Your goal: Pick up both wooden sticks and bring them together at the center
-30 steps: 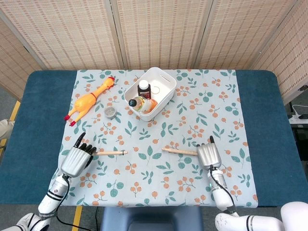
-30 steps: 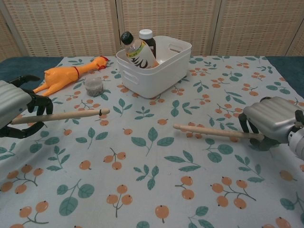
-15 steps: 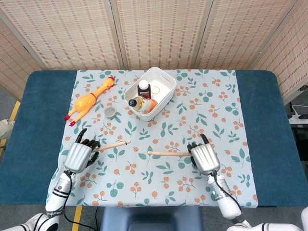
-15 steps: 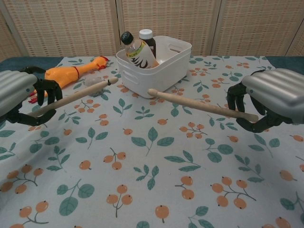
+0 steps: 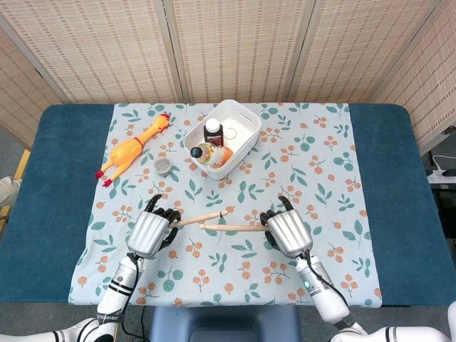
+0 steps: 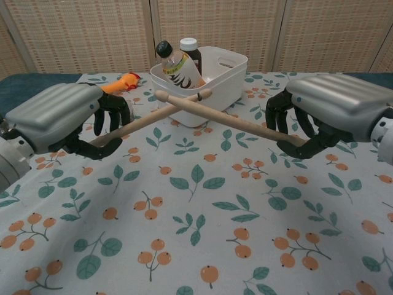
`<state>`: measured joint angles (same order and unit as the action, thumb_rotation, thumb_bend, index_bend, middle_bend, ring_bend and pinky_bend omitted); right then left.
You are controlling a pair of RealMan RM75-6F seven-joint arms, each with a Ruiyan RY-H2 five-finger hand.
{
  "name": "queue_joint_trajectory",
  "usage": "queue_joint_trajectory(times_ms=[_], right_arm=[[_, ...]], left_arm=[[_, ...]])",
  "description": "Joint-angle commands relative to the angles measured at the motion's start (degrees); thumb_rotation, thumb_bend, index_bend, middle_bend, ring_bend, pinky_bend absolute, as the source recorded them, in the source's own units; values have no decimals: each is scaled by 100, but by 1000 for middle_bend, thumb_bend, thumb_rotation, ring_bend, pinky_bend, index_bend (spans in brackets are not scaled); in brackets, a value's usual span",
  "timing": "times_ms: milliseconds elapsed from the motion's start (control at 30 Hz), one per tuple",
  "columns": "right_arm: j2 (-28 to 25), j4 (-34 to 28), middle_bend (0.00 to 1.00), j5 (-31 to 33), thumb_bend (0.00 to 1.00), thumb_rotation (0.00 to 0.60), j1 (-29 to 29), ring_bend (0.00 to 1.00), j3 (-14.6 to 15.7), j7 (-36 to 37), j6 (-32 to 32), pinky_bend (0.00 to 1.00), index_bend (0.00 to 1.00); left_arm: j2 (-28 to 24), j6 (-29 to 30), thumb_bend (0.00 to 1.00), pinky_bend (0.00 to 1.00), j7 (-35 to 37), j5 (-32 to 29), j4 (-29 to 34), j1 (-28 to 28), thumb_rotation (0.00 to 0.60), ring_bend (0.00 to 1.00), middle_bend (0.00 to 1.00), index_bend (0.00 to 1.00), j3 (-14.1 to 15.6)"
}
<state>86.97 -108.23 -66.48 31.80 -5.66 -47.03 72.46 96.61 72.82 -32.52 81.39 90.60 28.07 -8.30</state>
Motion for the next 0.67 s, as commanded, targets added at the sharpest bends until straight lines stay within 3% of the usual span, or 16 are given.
queue_joint_trajectory(times_ms=[33,333,667], right_arm=[[-169,-146,843,299,495,600,95,641,-136,105,-227,166,996],[-394,-126,843,717,513,600,299,641,-240,281,-594,167,996],[-360,-66,843,622,514,600,337,641,-154,429,-532,167,996]], left_arm=[[128,73,559,203,-258,-362,416,-51,600,572,951,832,-111],[293,269,571,212,-533,-589,889,-139,600,584,959,830,-42],[337,363,572,212,-542,-411,831,-135,600,584,963,830,66]])
